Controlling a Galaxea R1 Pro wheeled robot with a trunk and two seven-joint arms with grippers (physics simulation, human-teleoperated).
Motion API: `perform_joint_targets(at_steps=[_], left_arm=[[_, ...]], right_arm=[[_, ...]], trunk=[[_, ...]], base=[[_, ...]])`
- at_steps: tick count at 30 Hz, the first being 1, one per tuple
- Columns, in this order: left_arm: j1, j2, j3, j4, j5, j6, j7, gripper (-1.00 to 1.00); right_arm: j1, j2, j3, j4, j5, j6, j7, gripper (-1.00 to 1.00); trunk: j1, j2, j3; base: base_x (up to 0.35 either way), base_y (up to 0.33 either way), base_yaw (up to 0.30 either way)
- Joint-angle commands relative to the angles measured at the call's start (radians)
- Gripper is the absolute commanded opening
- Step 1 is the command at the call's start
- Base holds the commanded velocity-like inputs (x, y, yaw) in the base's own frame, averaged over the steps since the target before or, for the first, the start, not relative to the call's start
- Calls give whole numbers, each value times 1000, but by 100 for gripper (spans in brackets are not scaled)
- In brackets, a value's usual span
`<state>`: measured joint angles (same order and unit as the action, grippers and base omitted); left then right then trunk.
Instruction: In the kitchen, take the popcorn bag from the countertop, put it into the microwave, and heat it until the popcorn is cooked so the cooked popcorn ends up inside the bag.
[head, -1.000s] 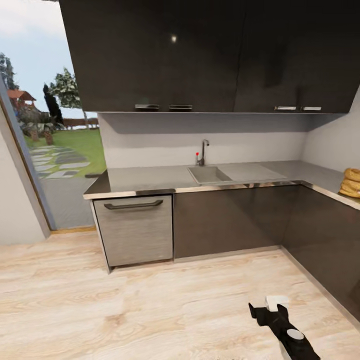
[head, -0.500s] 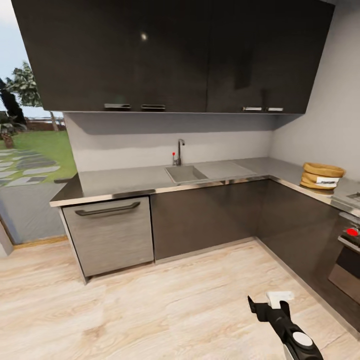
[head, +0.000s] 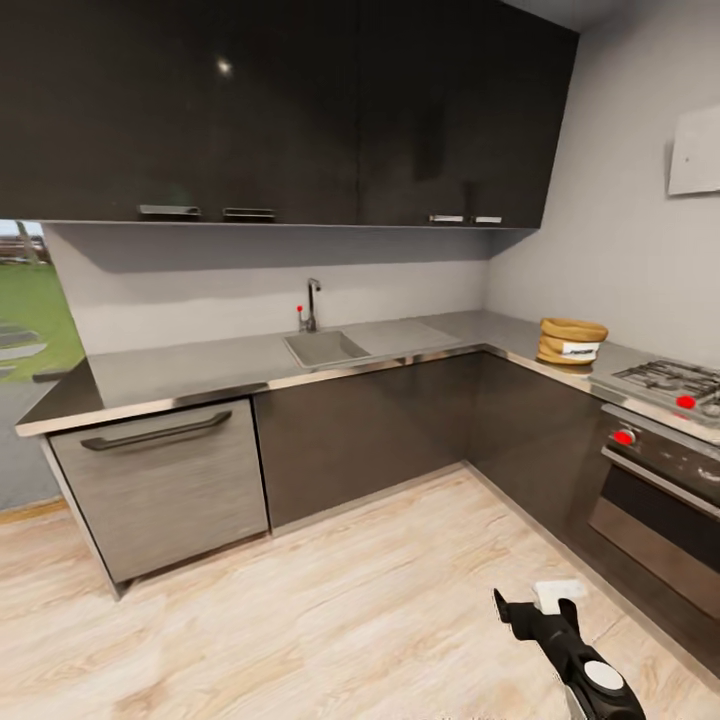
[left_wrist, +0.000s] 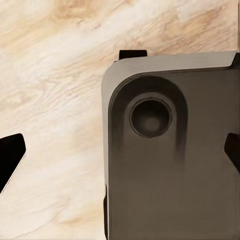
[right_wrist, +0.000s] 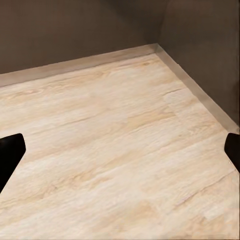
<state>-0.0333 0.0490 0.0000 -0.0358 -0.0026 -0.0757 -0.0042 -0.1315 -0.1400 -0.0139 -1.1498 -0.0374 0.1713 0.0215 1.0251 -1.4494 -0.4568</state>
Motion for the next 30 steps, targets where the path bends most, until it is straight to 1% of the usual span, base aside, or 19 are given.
perform_joint_targets(at_steps=[1, 2, 3, 4, 5, 7, 8, 9, 10, 11, 12, 13, 15, 17, 21, 24, 26, 30], left_arm=[[-1, 0, 0, 0, 0, -3, 0, 100], [-1, -1, 0, -2, 0, -3, 0, 100], [-2, -1, -1, -10, 0, -3, 0, 100], [-2, -1, -1, -13, 0, -3, 0, 100], [-2, -1, -1, -16, 0, -3, 0, 100], [-2, -1, -1, -17, 0, -3, 0, 100], [-2, 0, -2, -17, 0, -3, 0, 100], [-2, 0, -2, -18, 0, -3, 0, 100], [-2, 0, -2, -18, 0, -3, 0, 100], [-2, 0, -2, -18, 0, -4, 0, 100], [-2, 0, -2, -20, 0, -3, 0, 100], [-2, 0, -2, -22, 0, -3, 0, 100], [-4, -1, -2, -24, 0, -3, 0, 100], [-7, -1, -2, -25, 0, -3, 0, 100], [-9, -7, -3, -25, 0, -3, 0, 100], [-8, -11, -2, -26, 0, -3, 0, 100], [-8, -12, -2, -26, 0, -3, 0, 100], [-8, -11, -3, -24, 0, -3, 0, 100]], right_arm=[[-14, -2, -7, -70, -4, 44, 2, 100], [-23, -3, -7, -118, -2, 77, 1, 100], [-55, -4, -7, -219, 1, 167, 0, 100], [-73, -3, -7, -263, 2, 211, -1, 100], [-112, -2, -8, -325, 0, 276, -2, 100], [-150, 2, -6, -376, -4, 326, -3, 100], [-159, 6, -5, -395, -5, 346, -3, 100], [-166, 13, -3, -409, -5, 363, -3, 100], [-191, 28, -3, -426, -5, 395, -3, 100], [-212, 32, -5, -430, -4, 415, -4, 100], [-243, 32, -11, -434, -3, 451, -4, 100], [-266, 31, -29, -436, -3, 477, -4, 100], [-290, 31, -60, -437, -2, 496, -5, 100], [-311, 34, -76, -437, 0, 506, -5, 100], [-320, 35, -79, -438, 3, 515, -5, 100], [-320, 31, -79, -438, 5, 516, -5, 100], [-315, 33, -77, -438, 7, 516, -9, 100], [-310, 31, -77, -437, 32, 515, -15, 100]], trunk=[[0, -1, -1], [0, -1, -1], [0, -1, -1], [0, -1, -1], [0, -1, -1], [0, -1, -1], [0, -1, -1], [0, -1, -1], [0, -1, -1], [0, -1, -1], [0, -1, -1], [0, -1, -1], [0, -1, -1], [0, -1, -1], [0, -1, -1], [0, -1, -1], [0, -1, -1], [0, -1, -1]], base=[[0, 0, -300], [0, 0, -300], [0, 0, -300], [0, 0, -300], [0, 0, -300], [0, 0, -300], [0, 0, -300], [0, 0, -300], [0, 0, -300], [0, 0, -300], [0, 0, -300], [0, 0, -300], [0, 0, -300], [0, 0, -300], [0, 0, -300], [0, 0, -300], [0, 0, -300], [0, 0, -300]])
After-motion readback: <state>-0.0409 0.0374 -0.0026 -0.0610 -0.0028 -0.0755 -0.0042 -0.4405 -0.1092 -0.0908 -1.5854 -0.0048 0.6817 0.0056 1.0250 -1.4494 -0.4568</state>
